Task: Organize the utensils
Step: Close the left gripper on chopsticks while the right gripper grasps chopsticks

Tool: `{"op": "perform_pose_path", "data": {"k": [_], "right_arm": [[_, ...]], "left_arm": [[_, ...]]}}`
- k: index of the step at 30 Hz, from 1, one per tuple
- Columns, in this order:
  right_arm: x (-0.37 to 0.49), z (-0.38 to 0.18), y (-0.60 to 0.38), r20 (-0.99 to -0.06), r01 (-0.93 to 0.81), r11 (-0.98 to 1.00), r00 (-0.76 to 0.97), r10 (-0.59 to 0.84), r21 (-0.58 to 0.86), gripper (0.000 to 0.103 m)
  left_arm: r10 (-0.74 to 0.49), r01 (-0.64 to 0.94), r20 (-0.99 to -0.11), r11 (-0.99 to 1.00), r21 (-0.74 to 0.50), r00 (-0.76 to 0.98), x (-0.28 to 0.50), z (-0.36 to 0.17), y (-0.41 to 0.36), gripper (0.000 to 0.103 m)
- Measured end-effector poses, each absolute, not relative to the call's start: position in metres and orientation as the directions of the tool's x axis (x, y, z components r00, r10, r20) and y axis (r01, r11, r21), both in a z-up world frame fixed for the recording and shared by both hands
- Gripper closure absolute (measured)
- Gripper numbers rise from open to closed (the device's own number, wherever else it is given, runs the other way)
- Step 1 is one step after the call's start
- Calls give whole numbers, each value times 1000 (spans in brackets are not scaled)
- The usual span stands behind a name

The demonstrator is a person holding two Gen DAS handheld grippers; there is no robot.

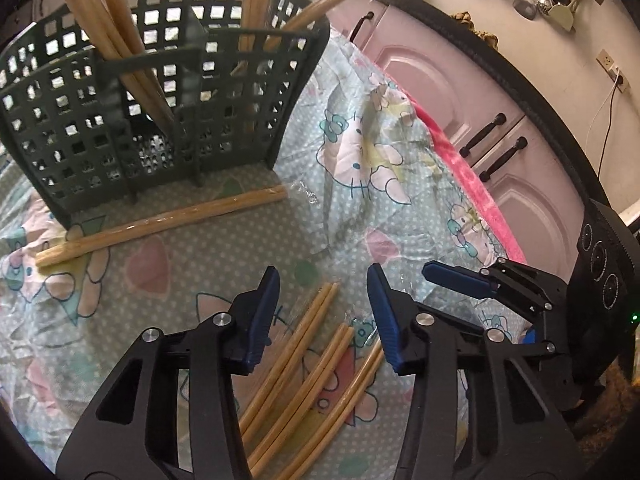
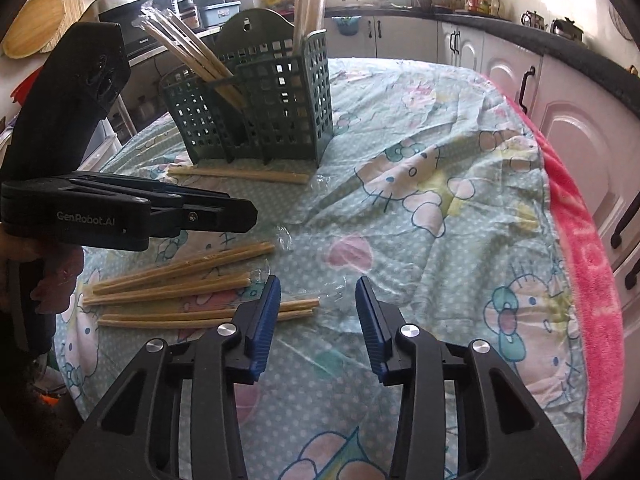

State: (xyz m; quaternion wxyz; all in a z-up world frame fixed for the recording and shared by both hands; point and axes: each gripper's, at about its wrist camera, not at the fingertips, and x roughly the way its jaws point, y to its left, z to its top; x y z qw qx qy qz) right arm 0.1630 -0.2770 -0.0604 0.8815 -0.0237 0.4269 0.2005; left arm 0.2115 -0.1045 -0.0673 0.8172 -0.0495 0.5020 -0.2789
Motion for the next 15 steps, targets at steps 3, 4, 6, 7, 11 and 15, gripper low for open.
{"op": "perform_pose_path", "data": {"k": [3,4,6,7,11,15], "right_arm": [[168,-66,-279,-772,-359,922,542,333,146,67],[169,-68,-280,-776,-354,922,534,335,154,70],[172,-74,-281,-784,-344,922,517,344,177,71],[173,-75,-283,-780,-339,921,516,354,194,71],[175,-78,-285,-778,-328,921,516,359,207,83],[175,-79,-286,-777,-330,921,518,359,206,86]], "left_arm": [[-506,414,-800,835,-362,321,214,-72,-109,69],[-505,418,-803,834,-360,316,214,-73,-111,70],[-502,422,-809,834,-357,307,216,-77,-114,71],[-502,422,-810,833,-358,303,216,-78,-116,72],[-493,422,-821,835,-353,289,219,-85,-121,73],[-489,423,-824,836,-348,288,220,-86,-122,76]]}}
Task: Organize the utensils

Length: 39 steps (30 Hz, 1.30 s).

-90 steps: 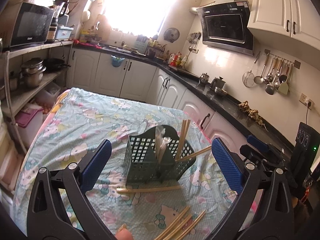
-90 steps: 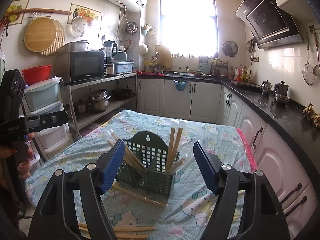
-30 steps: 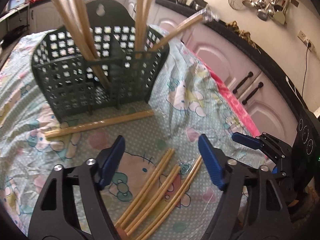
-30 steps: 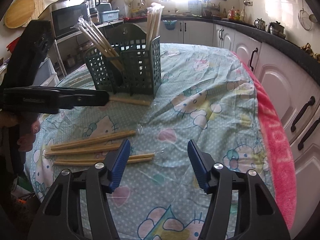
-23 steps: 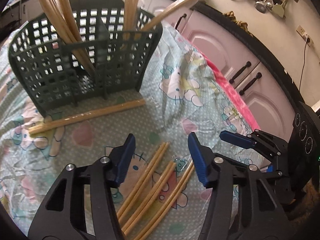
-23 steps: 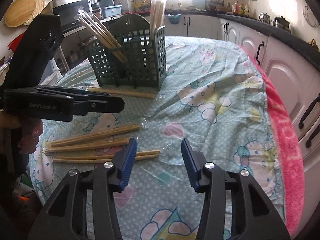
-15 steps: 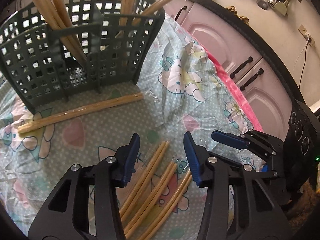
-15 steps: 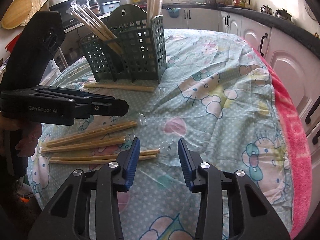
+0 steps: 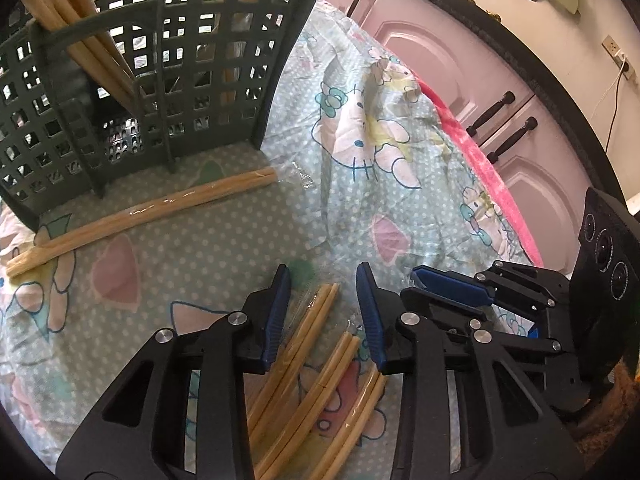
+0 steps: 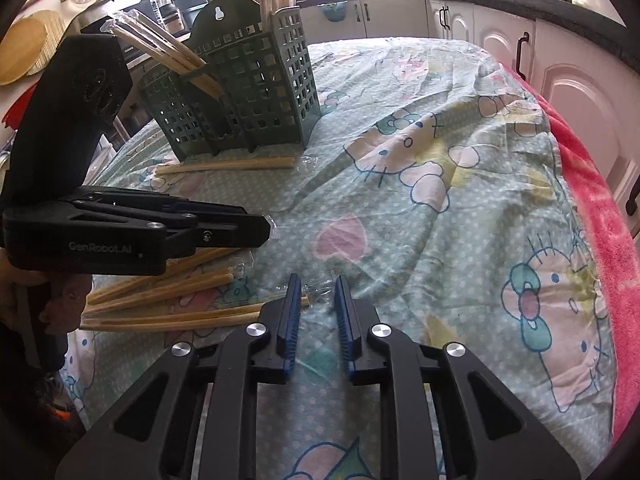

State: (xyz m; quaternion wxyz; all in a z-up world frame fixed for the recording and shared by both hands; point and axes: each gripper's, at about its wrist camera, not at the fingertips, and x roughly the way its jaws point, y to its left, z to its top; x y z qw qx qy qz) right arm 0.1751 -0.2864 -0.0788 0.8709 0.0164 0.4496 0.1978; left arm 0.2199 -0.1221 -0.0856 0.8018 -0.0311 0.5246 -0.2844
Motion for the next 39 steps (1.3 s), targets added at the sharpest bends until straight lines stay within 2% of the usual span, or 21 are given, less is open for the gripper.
{"op": "perform_pose_path", "data": {"k": [4,11,18,26,39], "right_arm": [[174,-79,-285,-775,-330,925,528,347,190,93],[172,-81,-283,-772,-329,930,544,327,163,95],[170,-80,-282,-773,-321,935,552,314,150,97],[167,-74,-284,-767,-314,939,565,304,140,99],[159,-29,-273,-696,-361,926,636,334,114,100]], "left_arm": [[-475,426,-830,842,-331,294,221,-86,-121,82],[-465,432,-832,845,-316,303,220,-87,-122,87],[-478,404,-826,848,-345,299,224,-88,-109,98],[-500,366,-796,851,-377,342,225,-74,-89,99],[-518,329,-715,854,-403,470,211,-28,-53,100]]}}
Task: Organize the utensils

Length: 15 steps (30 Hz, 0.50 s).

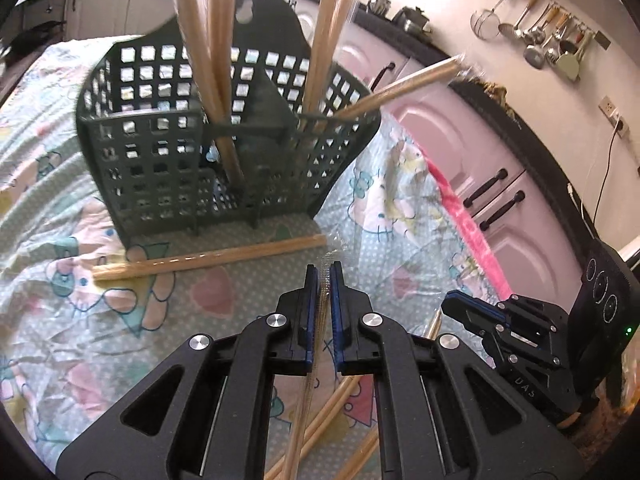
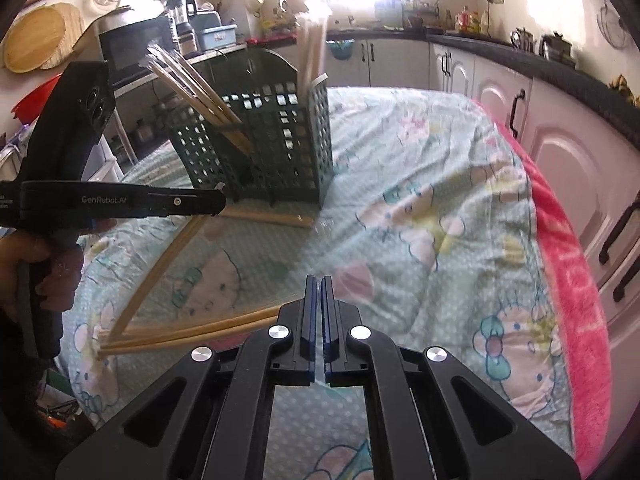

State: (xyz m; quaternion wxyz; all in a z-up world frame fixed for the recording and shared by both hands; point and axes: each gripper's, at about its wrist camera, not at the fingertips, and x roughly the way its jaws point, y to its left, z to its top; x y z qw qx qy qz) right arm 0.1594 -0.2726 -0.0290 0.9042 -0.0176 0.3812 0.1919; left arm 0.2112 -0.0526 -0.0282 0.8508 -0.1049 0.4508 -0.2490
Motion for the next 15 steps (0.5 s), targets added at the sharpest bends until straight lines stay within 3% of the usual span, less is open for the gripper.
{"op": "perform_pose_path", "data": {"k": [15], "right_arm": [[155,20,-232,-608,-484,870,664,436,96,100]], "left_arm": [[-496,284,-637,866,-412,590,187,14,-14,100]]}}
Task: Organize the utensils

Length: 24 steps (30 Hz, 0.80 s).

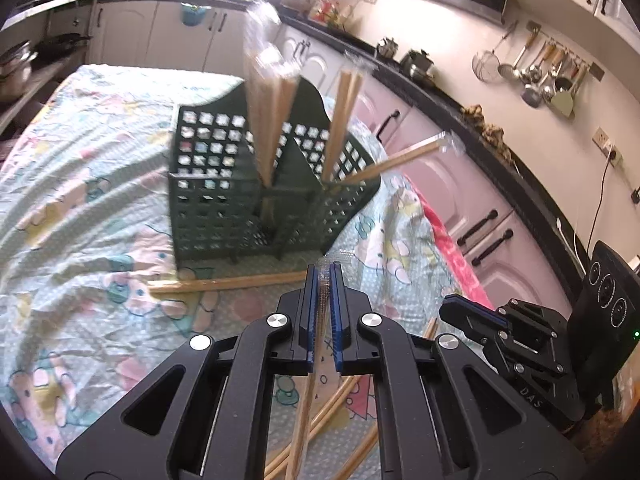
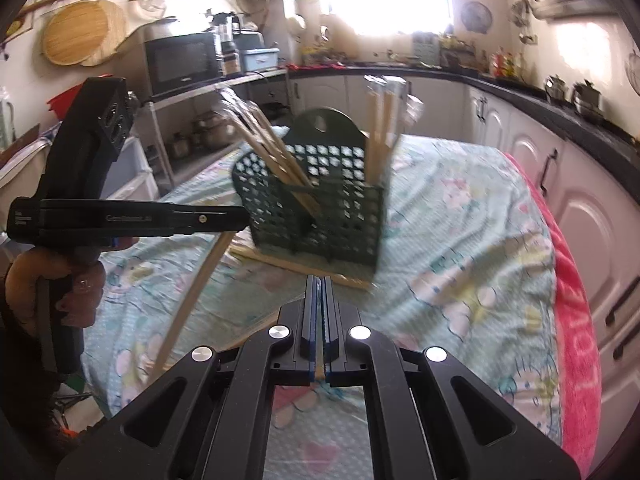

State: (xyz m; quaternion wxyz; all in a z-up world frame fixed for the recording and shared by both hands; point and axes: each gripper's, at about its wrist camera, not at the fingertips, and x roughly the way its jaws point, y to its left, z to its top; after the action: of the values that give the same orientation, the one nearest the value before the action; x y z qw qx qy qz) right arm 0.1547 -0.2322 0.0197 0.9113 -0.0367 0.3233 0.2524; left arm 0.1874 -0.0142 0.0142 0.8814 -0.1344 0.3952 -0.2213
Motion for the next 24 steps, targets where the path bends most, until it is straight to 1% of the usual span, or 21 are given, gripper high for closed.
{"op": "perform_pose_path", "data": {"k": [10,24], "right_arm": [[151,55,-203,-533,-569,819,672,513,71,101],[150,84,-181,-474,-643,764,659,585,48,101]], "left_arm": [[-461,249,-577,877,-410,674,169,47,16,100],[-415,242,-518,897,-369,748,153,89,35,101]]}}
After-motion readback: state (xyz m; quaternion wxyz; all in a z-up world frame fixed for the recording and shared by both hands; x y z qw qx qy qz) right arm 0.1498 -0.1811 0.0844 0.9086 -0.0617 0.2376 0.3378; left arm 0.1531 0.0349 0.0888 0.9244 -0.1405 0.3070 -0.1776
